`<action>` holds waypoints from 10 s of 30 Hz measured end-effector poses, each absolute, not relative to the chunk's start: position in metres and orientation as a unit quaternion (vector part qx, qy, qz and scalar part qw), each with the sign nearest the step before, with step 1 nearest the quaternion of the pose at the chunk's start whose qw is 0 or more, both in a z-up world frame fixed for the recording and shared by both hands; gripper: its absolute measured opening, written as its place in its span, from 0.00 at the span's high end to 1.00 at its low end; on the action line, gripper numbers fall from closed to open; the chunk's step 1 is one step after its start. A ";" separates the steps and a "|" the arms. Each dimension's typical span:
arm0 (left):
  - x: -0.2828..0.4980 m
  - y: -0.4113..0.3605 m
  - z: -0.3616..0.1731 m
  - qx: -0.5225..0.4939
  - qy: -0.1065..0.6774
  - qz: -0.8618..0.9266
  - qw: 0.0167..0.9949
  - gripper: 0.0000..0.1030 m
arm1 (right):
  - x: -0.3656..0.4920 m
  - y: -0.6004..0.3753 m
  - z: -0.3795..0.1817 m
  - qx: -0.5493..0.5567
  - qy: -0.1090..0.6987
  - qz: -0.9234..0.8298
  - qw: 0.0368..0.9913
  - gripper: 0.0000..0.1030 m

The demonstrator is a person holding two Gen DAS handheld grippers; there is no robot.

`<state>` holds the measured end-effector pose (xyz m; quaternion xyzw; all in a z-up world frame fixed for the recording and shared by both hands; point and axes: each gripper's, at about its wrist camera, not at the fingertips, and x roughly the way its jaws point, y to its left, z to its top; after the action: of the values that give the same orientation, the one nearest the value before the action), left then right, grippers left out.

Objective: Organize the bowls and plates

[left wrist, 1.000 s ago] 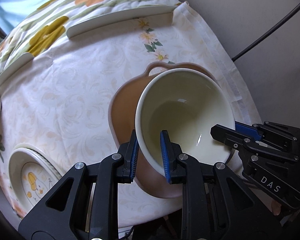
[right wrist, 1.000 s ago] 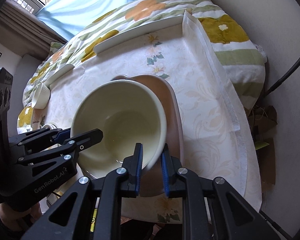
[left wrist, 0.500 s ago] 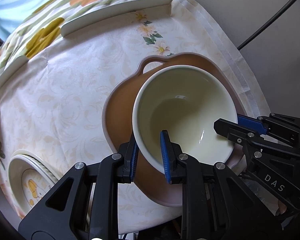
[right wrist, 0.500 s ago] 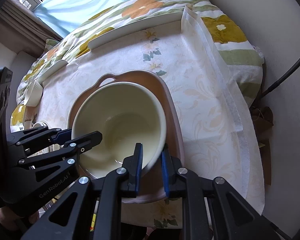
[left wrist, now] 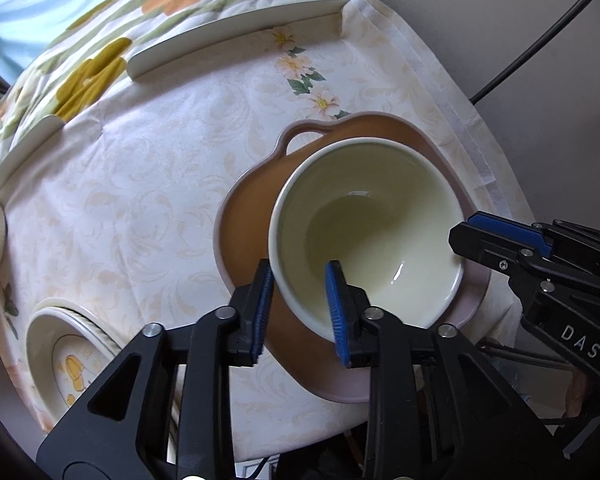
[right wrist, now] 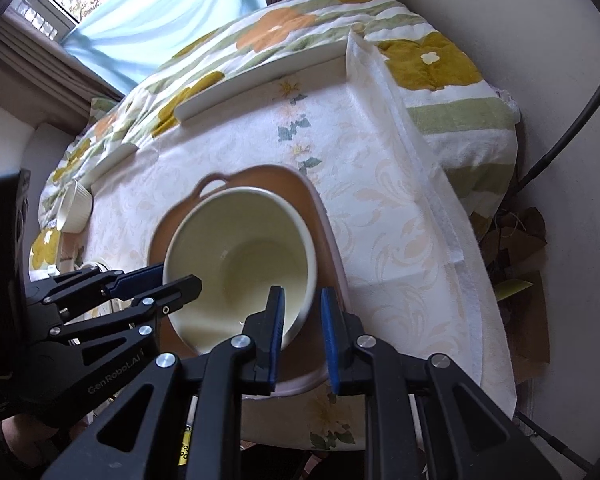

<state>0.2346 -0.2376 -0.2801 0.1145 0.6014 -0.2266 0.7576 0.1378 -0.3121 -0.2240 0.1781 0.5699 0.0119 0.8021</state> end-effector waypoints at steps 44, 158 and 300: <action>0.244 0.154 -0.136 -0.188 0.394 0.092 0.895 0.00 | 0.299 -0.042 -0.100 0.022 0.420 0.309 0.853 0.06; 0.203 -0.238 -0.258 0.034 0.572 -0.154 0.805 0.81 | 0.136 -0.302 -0.217 0.145 0.534 0.075 0.830 0.82; 0.172 0.051 -0.285 0.119 0.587 -0.183 0.780 0.79 | 0.125 -0.022 -0.250 -0.068 0.585 0.185 0.787 0.82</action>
<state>0.1718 0.0509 -0.2846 0.1185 0.5868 -0.1835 0.7797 0.1245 -0.0217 -0.2495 -0.0676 0.5853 0.1848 0.7866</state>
